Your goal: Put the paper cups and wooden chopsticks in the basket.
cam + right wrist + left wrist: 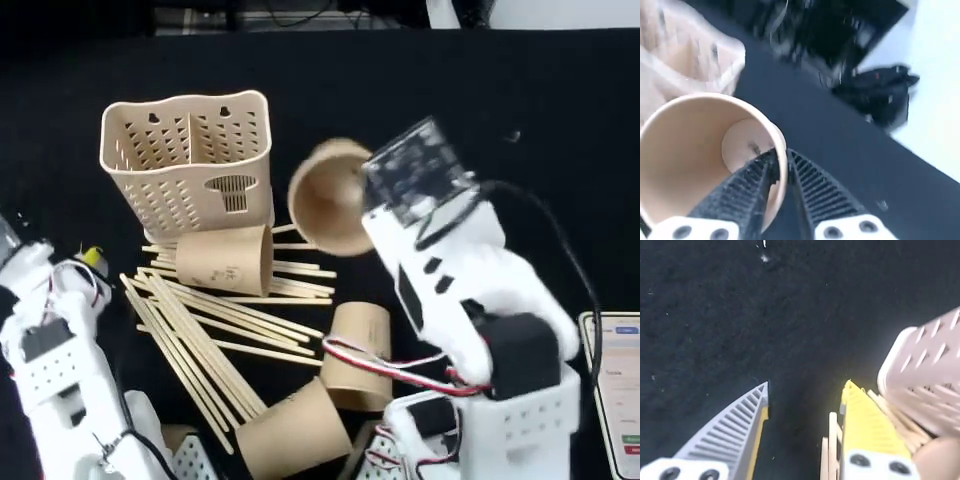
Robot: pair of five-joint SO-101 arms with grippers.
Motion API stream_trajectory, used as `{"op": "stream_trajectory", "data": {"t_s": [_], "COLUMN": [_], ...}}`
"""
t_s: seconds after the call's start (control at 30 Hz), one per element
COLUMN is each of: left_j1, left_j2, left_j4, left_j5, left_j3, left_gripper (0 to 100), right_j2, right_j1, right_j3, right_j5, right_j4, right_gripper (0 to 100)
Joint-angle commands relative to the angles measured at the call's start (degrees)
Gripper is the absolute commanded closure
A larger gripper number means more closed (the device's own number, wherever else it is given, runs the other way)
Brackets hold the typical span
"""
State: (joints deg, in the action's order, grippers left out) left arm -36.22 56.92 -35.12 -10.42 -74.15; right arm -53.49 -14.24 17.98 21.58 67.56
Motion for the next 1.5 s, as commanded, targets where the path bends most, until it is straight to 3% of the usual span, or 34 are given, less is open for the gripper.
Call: {"op": "stream_trajectory", "data": {"t_s": [0.0, 0.17, 0.47, 0.67, 0.8, 0.87, 1.03, 1.2, 1.47], "left_j1": [-0.66, -0.40, -0.13, -0.04, -0.04, -0.04, 0.04, 0.04, 1.54], "left_j2": [7.30, 15.56, 28.75, 34.29, 36.04, 36.13, 36.13, 36.13, 36.04], "left_j4": [8.53, 12.92, 12.31, 3.52, 2.29, 2.29, 2.20, 0.35, 0.26], "left_j5": [-4.04, -5.36, -5.01, -4.92, -4.92, -4.92, -2.73, -2.55, -2.55], "left_j3": [-6.81, -13.93, -20.35, -18.95, -19.21, -19.21, -19.21, -18.59, -18.59], "left_gripper": [77, 77, 77, 77, 77, 77, 77, 77, 77], "right_j2": [6.55, 17.54, 36.79, 44.53, 46.99, 47.25, 44.79, 39.78, 34.24], "right_j1": [-3.43, -9.14, -11.34, -11.34, -11.43, -11.60, -11.60, -11.43, -14.68], "right_j3": [-9.63, -22.11, -33.63, -34.95, -35.82, -35.56, -38.55, -41.27, -35.12], "right_j5": [-8.18, -15.91, -16.53, -16.53, -16.18, -16.44, -16.53, -16.00, 0.26], "right_j4": [-3.43, -3.43, -2.55, -4.04, -4.22, -4.04, 1.58, 11.69, 27.08], "right_gripper": [98.8, 98.8, 98.8, 98.5, 98.3, 95.3, 75.4, 77.3, 78.8]}}
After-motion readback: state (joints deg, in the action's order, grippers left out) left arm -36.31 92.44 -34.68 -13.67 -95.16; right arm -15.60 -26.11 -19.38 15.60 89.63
